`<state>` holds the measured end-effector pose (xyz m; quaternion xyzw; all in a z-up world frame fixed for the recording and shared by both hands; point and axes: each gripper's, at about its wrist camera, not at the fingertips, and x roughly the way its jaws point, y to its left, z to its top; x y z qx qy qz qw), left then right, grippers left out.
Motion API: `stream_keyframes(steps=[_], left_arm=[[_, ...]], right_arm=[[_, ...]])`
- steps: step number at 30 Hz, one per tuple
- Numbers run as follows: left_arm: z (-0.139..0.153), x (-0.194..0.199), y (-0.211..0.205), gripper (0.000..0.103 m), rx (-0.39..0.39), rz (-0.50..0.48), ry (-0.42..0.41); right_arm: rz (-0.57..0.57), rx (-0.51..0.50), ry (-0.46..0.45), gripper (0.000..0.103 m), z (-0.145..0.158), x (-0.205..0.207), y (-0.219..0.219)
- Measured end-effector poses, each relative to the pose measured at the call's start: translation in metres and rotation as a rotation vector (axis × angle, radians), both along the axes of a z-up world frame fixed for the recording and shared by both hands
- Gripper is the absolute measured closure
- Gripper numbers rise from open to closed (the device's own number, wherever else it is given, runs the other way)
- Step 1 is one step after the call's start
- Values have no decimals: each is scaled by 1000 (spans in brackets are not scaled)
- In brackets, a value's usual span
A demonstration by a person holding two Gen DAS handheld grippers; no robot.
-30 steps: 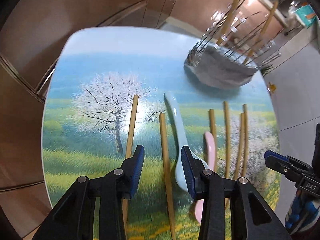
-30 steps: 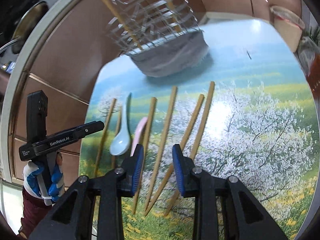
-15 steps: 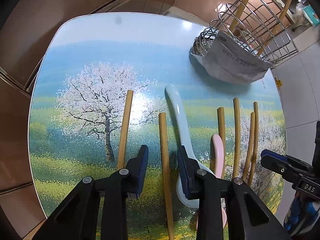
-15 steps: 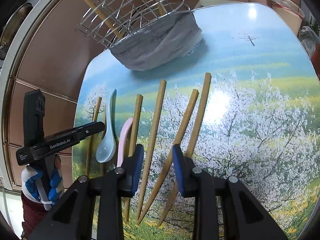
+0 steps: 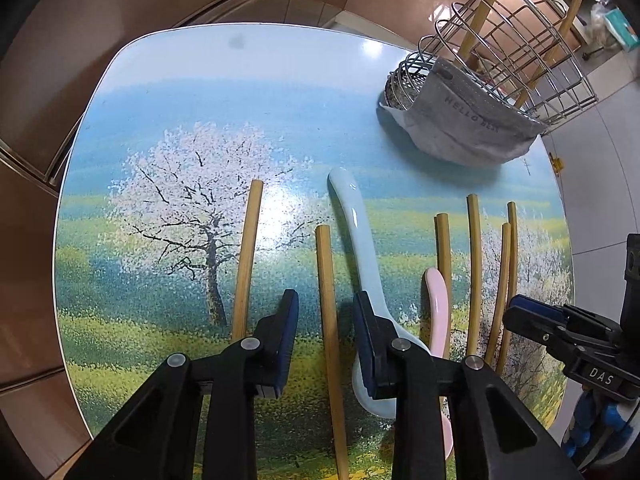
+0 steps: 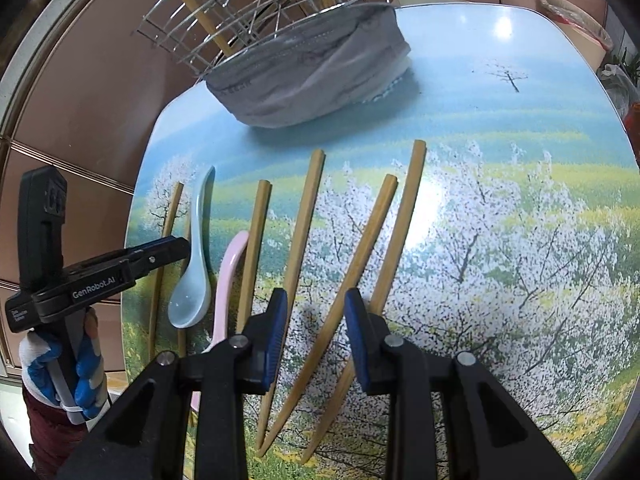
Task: Organize utensils
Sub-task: 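Close the left tool on a chopstick while the right tool grasps another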
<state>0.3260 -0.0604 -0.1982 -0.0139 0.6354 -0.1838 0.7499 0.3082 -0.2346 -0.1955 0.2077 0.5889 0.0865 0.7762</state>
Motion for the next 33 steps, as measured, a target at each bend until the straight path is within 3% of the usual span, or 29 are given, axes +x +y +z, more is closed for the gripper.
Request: stream_keyframes(steps=[33], left_arm=[[-6, 11, -14, 94, 37, -26, 25]], right_arm=[[91, -135, 49, 75, -12, 28, 52]])
